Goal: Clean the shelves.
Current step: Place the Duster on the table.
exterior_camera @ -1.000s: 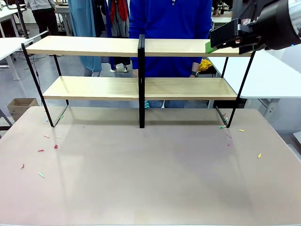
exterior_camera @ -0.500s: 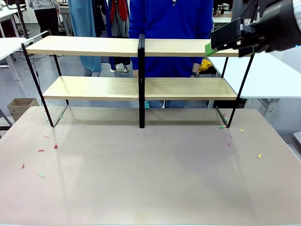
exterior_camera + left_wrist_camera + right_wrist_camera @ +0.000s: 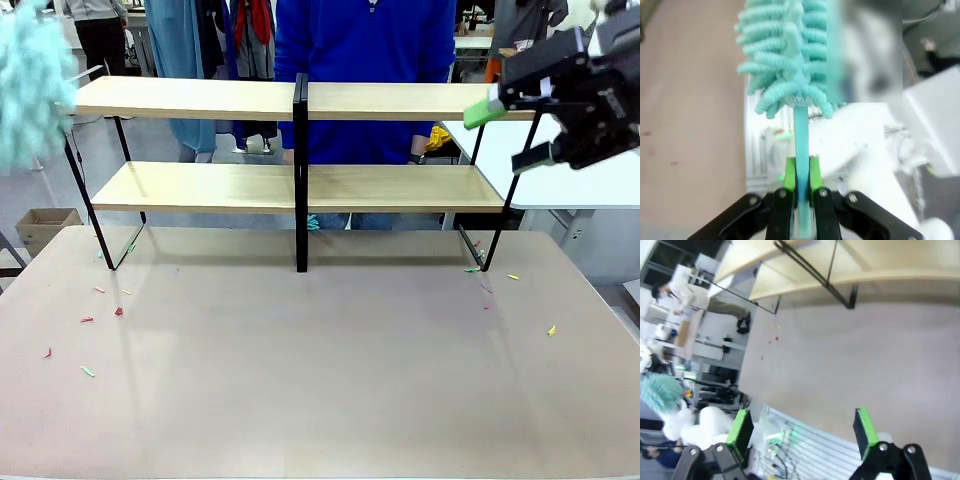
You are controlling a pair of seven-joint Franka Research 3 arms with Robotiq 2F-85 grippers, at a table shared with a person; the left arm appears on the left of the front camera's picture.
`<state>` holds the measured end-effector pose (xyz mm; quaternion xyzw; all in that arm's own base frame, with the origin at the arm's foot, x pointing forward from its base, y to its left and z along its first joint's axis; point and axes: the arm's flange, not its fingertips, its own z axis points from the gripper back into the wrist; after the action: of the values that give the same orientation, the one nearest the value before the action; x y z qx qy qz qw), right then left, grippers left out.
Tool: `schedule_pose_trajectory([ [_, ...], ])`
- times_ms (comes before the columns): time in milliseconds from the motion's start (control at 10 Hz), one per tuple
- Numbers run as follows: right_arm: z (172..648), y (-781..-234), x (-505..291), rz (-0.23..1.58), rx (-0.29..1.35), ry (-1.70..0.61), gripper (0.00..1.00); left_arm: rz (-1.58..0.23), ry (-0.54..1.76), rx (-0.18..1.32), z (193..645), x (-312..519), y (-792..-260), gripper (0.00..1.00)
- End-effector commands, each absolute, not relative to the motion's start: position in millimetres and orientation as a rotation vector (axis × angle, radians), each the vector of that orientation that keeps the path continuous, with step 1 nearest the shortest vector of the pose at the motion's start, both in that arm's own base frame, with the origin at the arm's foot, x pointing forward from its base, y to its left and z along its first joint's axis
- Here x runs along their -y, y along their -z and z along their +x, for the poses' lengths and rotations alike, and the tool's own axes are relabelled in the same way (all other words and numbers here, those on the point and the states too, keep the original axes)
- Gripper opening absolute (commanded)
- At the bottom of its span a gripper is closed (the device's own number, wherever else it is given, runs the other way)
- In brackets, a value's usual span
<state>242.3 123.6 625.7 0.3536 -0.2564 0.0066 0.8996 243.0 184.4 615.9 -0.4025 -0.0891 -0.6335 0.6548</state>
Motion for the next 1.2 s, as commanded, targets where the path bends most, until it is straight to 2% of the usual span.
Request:
schedule_pose_trajectory([
  [0, 217, -538, -98, 0.838, 0.320, 0.172, 1.00, -0.912, 1.641, -0.036, 245, -185, -600, 0.12],
  [100, 219, -516, -85, 0.887, 0.247, 0.204, 1.00, -0.906, 1.574, -0.143, 252, -159, -576, 0.12],
  [200, 222, -489, -69, 0.914, 0.184, 0.231, 1.00, -0.846, 1.444, -0.122, 257, -134, -555, 0.12],
  [300, 227, -456, -52, 1.031, 0.095, 0.185, 1.00, -0.859, 1.372, -0.093, 262, -115, -539, 0.12],
  [600, 262, -384, -38, 1.095, -0.048, 0.193, 1.00, -0.638, 0.958, 0.248, 288, -62, -494, 0.12],
  [700, 311, -524, -28, 1.065, 0.036, 0.204, 1.00, -0.550, 0.948, 0.257, 294, -46, -476, 0.12],
  [900, 311, -524, -28, 1.065, 0.036, 0.204, 1.00, -0.364, 1.054, 0.251, 298, -23, -456, 0.12],
  [1100, 311, -524, -28, 1.065, 0.036, 0.204, 1.00, -0.322, 1.113, 0.175, 310, -13, -441, 0.12],
])
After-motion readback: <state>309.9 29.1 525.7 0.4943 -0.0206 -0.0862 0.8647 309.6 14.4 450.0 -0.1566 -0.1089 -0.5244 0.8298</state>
